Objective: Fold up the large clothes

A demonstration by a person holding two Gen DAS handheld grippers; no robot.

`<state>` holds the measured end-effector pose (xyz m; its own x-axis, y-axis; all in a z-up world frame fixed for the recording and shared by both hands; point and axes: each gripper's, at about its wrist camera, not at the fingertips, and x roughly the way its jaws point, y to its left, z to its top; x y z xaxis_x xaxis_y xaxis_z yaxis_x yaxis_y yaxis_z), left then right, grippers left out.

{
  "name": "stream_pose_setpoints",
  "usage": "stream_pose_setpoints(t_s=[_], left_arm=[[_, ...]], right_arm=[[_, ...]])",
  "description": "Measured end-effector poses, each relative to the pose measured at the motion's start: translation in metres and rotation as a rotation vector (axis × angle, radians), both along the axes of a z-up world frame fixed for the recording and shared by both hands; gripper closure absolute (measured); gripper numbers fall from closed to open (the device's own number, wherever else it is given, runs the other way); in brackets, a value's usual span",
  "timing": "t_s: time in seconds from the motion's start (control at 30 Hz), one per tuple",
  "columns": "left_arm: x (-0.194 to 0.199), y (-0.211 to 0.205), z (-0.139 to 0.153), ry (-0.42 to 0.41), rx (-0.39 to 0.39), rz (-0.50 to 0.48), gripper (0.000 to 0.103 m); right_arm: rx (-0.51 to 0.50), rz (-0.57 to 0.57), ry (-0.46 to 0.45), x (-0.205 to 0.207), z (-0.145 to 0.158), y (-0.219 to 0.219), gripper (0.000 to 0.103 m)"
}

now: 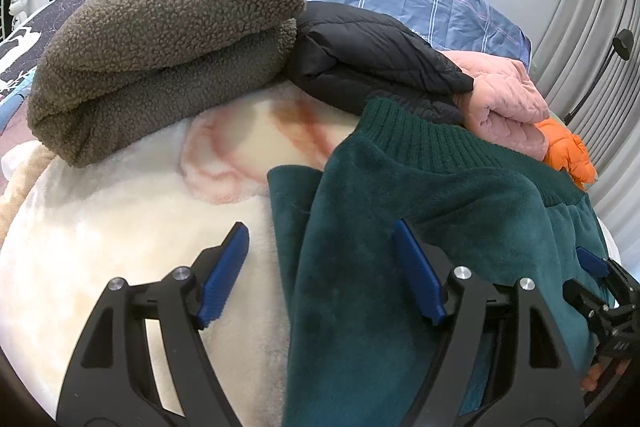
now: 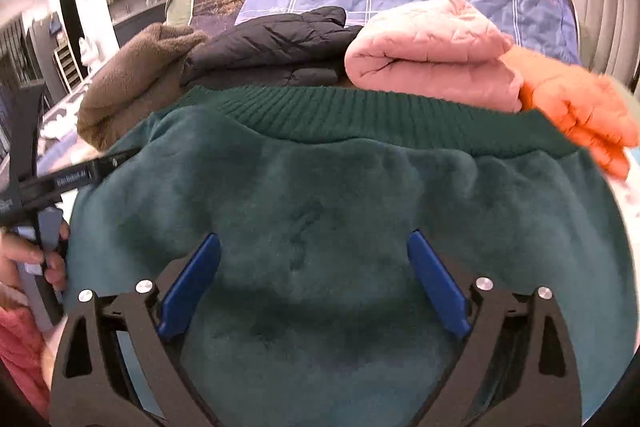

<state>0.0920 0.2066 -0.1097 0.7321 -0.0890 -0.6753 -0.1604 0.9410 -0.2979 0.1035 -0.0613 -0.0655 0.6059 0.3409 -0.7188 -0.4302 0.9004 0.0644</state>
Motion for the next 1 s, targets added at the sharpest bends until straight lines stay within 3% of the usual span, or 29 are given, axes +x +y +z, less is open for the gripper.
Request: stream_pose_setpoints(t_s=[0.33,0.8,0.9,1.0], left_arm=[[-0.002,0.001,0.000,-0.005,-0.013,0.000,0.025],[-0.007,0.005,0.001,-0.024,-0.043,-0.001,0.025],[-0.010,0.009,0.002,-0.037,-0.084,-0.006,0.024],[-0.021,0.028,0.007,-0.087,-0.196,-0.016,0.022]], right_arm=[[0.017,-0.003,-0.076,-0.010,-0.001,-0.003,0.005],[0.028,-0.034,0.004,-0.018,0.008,-0.008,0.004],[0.013,-0.037,0.016,-0.022,0.010,-0.007,0.005],[0.021,-0.036,-0.069,-0.042,0.025,-0.007,0.014]])
